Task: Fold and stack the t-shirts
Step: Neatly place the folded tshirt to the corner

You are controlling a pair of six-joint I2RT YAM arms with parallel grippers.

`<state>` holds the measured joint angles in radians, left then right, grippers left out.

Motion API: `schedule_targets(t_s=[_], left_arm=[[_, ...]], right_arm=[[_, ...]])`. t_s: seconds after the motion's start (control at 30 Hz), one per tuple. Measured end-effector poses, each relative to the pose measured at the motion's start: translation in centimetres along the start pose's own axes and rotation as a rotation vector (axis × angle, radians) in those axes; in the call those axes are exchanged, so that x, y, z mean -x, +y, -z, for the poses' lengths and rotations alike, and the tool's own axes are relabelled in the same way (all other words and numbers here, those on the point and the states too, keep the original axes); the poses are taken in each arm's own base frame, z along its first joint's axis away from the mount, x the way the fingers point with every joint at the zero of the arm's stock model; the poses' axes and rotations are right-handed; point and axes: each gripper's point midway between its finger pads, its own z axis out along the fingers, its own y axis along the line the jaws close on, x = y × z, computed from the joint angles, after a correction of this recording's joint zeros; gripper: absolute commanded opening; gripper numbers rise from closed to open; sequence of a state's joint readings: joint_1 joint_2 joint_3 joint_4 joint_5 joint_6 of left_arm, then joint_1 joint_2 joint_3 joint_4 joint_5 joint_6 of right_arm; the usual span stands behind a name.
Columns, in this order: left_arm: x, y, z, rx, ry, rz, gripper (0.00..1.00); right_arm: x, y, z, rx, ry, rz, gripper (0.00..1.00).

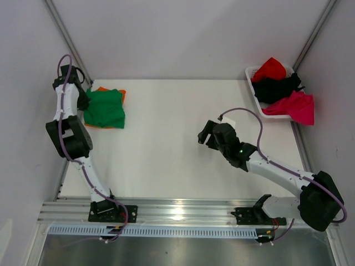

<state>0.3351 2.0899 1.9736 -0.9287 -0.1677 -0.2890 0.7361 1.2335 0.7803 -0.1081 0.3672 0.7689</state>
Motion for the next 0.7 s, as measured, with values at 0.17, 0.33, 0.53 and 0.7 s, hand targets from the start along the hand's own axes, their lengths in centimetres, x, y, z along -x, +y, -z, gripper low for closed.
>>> schedule_targets(t_s=[0.17,0.33,0.53,0.7], left_arm=[[0.2,1.7,-0.4,0.105,0.015,0.049,0.00],[-0.5,3.6,-1.6,0.186,0.049,0.114,0.01],[-0.4,4.3,-2.4,0.195,0.049,0.154,0.02],[-0.4,2.6,-3.8,0.093,0.022,0.161,0.30]], right_arm=[[-0.3,-0.3,0.0,-0.013,0.016,0.011,0.80],[-0.3,-0.4,0.1,-0.021,0.023,0.015,0.80],[-0.6,-0.6,0.1,-0.031,0.032,0.020,0.80],[-0.4,-0.6,0.3,-0.029,0.029,0.019,0.80]])
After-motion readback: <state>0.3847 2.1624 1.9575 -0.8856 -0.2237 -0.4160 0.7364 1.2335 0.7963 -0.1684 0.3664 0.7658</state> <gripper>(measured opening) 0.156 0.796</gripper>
